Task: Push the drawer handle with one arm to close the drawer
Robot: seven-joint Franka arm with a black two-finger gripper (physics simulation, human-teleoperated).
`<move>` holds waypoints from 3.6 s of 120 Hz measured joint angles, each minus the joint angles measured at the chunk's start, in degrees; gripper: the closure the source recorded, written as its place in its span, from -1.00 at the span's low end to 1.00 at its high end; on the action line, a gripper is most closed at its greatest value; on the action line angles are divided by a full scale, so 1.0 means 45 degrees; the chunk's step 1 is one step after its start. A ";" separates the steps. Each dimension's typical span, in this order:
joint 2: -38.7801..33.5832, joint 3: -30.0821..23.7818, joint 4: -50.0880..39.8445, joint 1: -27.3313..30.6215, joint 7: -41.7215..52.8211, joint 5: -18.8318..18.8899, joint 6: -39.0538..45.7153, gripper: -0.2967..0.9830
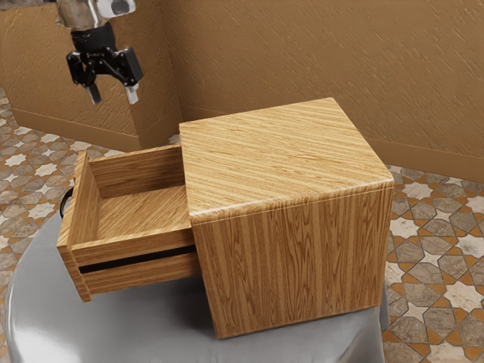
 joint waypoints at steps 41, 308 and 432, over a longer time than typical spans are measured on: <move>-1.3080 0.4953 -1.1768 -0.3782 0.0817 0.4846 0.1790 -0.51; -0.9660 1.0587 -1.1237 -1.4536 0.7500 0.7366 0.5470 0.42; -0.6218 1.0004 -1.0453 -1.4546 0.8240 0.4274 0.8774 0.39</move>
